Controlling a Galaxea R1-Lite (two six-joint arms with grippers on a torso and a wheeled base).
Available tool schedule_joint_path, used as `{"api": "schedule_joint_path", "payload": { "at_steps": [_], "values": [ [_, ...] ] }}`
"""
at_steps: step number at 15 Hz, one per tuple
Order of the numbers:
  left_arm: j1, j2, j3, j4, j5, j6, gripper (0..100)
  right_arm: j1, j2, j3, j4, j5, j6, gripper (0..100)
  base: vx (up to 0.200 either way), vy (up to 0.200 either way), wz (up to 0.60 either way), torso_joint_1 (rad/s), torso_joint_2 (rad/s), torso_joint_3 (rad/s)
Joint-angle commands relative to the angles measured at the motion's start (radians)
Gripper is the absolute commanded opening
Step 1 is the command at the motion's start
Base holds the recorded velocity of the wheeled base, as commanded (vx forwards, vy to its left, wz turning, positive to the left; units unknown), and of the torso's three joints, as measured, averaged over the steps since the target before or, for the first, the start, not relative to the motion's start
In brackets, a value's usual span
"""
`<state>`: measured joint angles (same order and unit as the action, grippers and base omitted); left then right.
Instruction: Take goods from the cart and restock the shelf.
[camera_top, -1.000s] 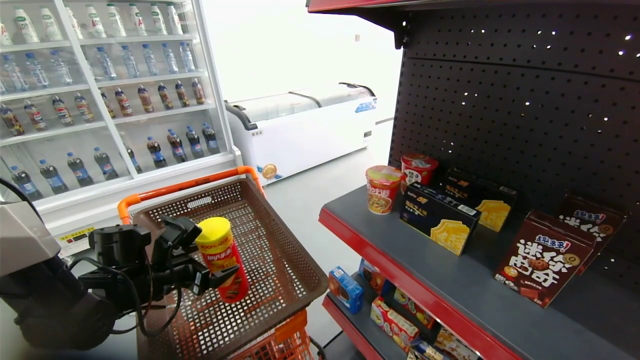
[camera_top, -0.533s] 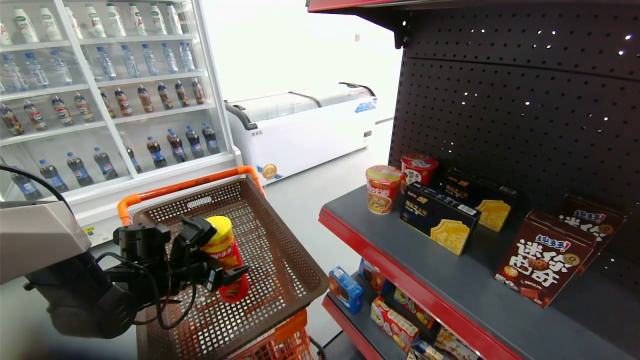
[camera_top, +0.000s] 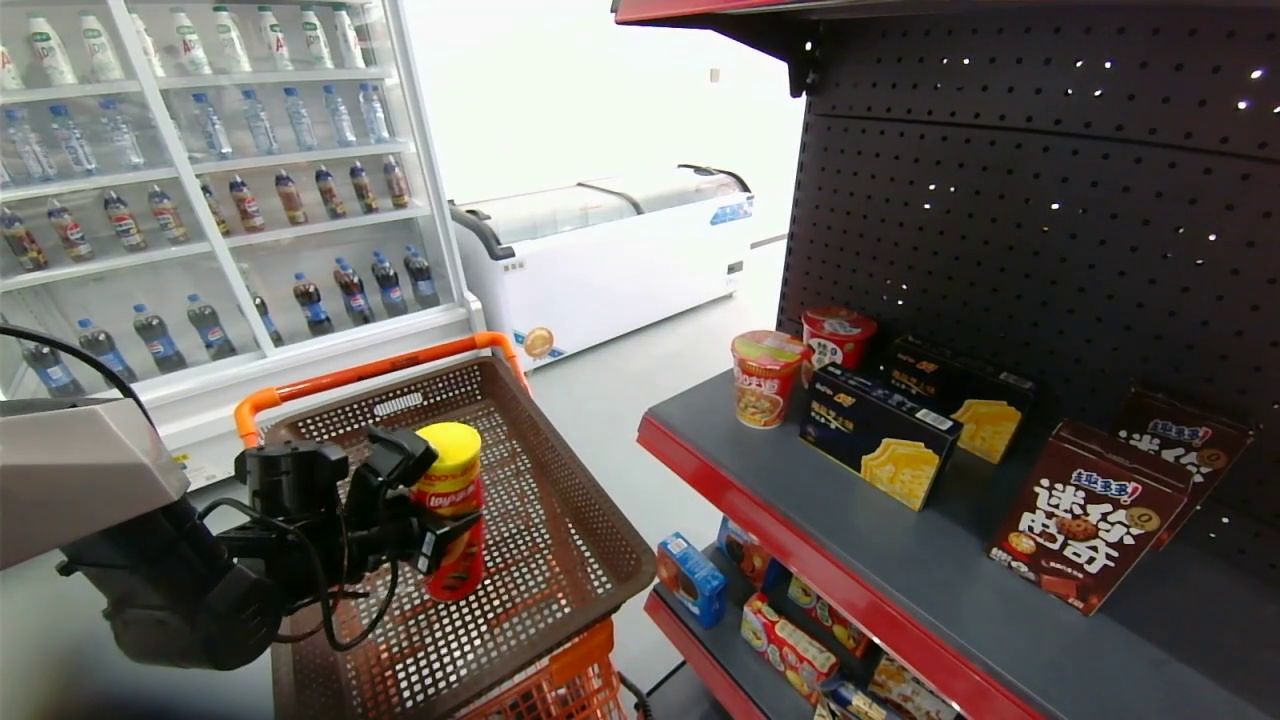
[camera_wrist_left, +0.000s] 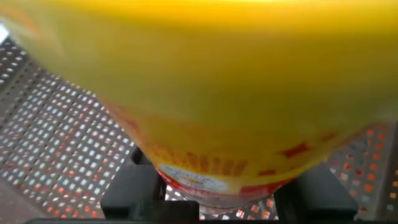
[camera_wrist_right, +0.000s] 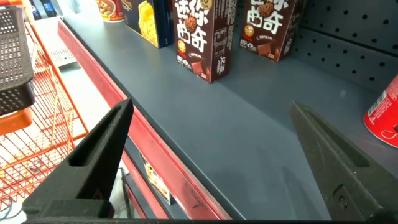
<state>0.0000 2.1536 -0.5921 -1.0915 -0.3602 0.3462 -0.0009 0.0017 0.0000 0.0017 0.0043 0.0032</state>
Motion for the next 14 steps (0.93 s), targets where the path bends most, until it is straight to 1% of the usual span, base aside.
{"api": "schedule_joint_path", "payload": {
  "at_steps": [1, 2, 3, 4, 5, 6, 8, 9, 10, 11, 12, 14],
  "values": [
    [-0.011, -0.133, 0.031, 0.01, 0.026, -0.016, 0, -0.001, 0.0, 0.0, 0.0, 0.0, 0.0, 100, 0.0, 0.0, 0.0, 0.0, 0.0, 0.0],
    [-0.021, -0.271, 0.055, 0.048, 0.052, -0.075, 0, 0.001, 0.0, 0.0, 0.0, 0.0, 0.0, 100, 0.0, 0.0, 0.0, 0.0, 0.0, 0.0],
    [-0.037, -0.379, 0.078, 0.116, 0.078, -0.108, 0, 0.001, 0.0, 0.0, 0.0, 0.0, 0.0, 100, 0.0, 0.0, 0.0, 0.0, 0.0, 0.0],
    [-0.049, -0.514, 0.087, 0.246, 0.079, -0.147, 0, -0.001, 0.0, 0.0, 0.0, 0.0, 0.0, 100, 0.0, 0.0, 0.0, 0.0, 0.0, 0.0],
    [-0.049, -0.594, 0.095, 0.321, 0.081, -0.167, 0, -0.001, 0.0, 0.0, 0.0, 0.0, 0.0, 100, 0.0, 0.0, 0.0, 0.0, 0.0, 0.0],
    [-0.046, -0.776, 0.124, 0.498, 0.093, -0.185, 0, 0.001, 0.0, 0.0, 0.0, 0.0, 0.0, 100, 0.0, 0.0, 0.0, 0.0, 0.0, 0.0],
    [-0.048, -1.049, 0.198, 0.72, 0.099, -0.182, 0, -0.001, 0.0, 0.0, 0.0, 0.0, 0.0, 100, 0.0, 0.0, 0.0, 0.0, 0.0, 0.0],
    [-0.043, -1.157, 0.235, 0.756, 0.099, -0.188, 0, -0.001, 0.0, 0.0, 0.0, 0.0, 0.0, 100, 0.0, 0.0, 0.0, 0.0, 0.0, 0.0],
    [-0.043, -1.242, 0.273, 0.757, 0.096, -0.208, 0, 0.001, 0.0, 0.0, 0.0, 0.002, 0.0, 100, 0.0, 0.0, 0.0, 0.0, 0.0, 0.0],
    [-0.043, -1.273, 0.288, 0.757, 0.095, -0.222, 0, -0.001, 0.0, 0.0, 0.0, 0.0, 0.0, 100, 0.0, 0.0, 0.0, 0.0, 0.0, 0.0],
    [-0.051, -1.402, 0.353, 0.763, 0.09, -0.265, 0, -0.001, 0.0, 0.0, 0.0, 0.0, 0.0, 100, 0.0, 0.0, 0.0, 0.0, 0.0, 0.0],
    [-0.055, -1.549, 0.434, 0.766, 0.089, -0.265, 0, -0.001, 0.0, 0.0, 0.0, 0.0, 0.0, 100, 0.0, 0.0, 0.0, 0.0, 0.0, 0.0]
  ]
}}
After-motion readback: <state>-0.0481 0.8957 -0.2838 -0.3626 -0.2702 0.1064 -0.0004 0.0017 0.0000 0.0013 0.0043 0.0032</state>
